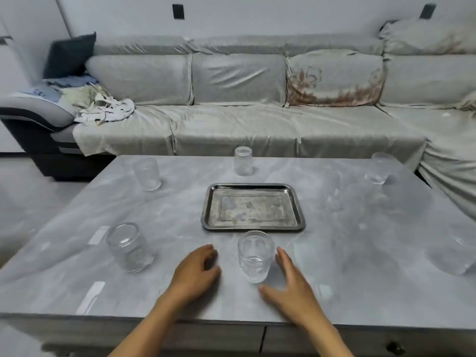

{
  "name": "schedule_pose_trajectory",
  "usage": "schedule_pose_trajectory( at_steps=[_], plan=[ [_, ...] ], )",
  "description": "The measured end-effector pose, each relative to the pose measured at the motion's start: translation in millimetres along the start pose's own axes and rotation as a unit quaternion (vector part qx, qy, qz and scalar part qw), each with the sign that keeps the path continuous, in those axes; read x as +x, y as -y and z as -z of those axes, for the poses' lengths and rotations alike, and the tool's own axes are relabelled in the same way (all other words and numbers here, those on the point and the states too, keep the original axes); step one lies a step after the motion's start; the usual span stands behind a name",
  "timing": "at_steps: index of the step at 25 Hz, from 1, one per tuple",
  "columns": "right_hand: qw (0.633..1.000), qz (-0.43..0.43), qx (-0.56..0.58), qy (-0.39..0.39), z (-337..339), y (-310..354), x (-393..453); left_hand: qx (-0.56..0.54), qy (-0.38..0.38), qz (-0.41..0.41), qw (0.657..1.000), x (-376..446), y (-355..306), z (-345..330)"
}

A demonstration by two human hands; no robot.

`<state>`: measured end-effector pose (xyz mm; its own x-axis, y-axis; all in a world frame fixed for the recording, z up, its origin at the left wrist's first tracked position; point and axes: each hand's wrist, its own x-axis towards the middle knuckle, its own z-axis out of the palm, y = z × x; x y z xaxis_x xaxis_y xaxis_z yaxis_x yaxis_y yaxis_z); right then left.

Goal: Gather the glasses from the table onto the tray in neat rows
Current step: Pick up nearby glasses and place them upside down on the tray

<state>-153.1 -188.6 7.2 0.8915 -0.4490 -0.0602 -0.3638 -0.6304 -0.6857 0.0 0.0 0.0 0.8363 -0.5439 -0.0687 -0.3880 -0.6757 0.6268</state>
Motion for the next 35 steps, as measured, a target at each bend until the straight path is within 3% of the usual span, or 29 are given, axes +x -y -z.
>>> schedule_pose_trajectory(
  at_steps=[1, 4, 7, 10, 14, 20, 23, 32, 35],
  plan=[
    [0.998, 0.010, 0.058, -0.021, -6.5, 4.7, 5.6, -0.058, -0.060, 0.011, 0.996, 12.1, 4.7, 0.4],
    [0.996, 0.030, 0.059, -0.064, -23.0, 23.9, 15.4, -0.174, -0.179, 0.058, 0.967, 50.5, 7.3, 13.6],
    [0.988, 0.018, 0.152, 0.000, -13.6, 26.2, 43.8, -0.201, -0.218, 0.106, 0.949, 101.1, 6.7, 20.7],
    [0.981, 0.073, 0.177, -0.010, 25.3, 44.8, 94.1, -0.207, -0.195, 0.136, 0.949, 133.6, 8.1, 21.7],
    [0.975, 0.098, 0.176, -0.098, 59.3, 85.1, 187.1, -0.193, -0.178, 0.162, 0.951, 152.9, 9.1, 20.5],
    [0.982, 0.163, -0.029, -0.095, 15.8, 119.5, 267.5, -0.147, -0.197, 0.190, 0.951, 159.7, 6.9, 17.6],
    [0.979, 0.163, -0.096, -0.074, -7.6, 122.1, 283.7, -0.134, -0.208, 0.180, 0.952, 160.5, 8.2, 16.1],
    [0.972, 0.189, -0.130, -0.047, -28.3, 112.6, 284.6, -0.130, -0.175, 0.182, 0.959, 159.8, 10.6, 15.8],
    [0.974, 0.194, -0.034, -0.111, -31.6, 108.8, 238.2, -0.161, -0.114, 0.164, 0.967, 140.4, -0.5, 34.3]
  ],
)
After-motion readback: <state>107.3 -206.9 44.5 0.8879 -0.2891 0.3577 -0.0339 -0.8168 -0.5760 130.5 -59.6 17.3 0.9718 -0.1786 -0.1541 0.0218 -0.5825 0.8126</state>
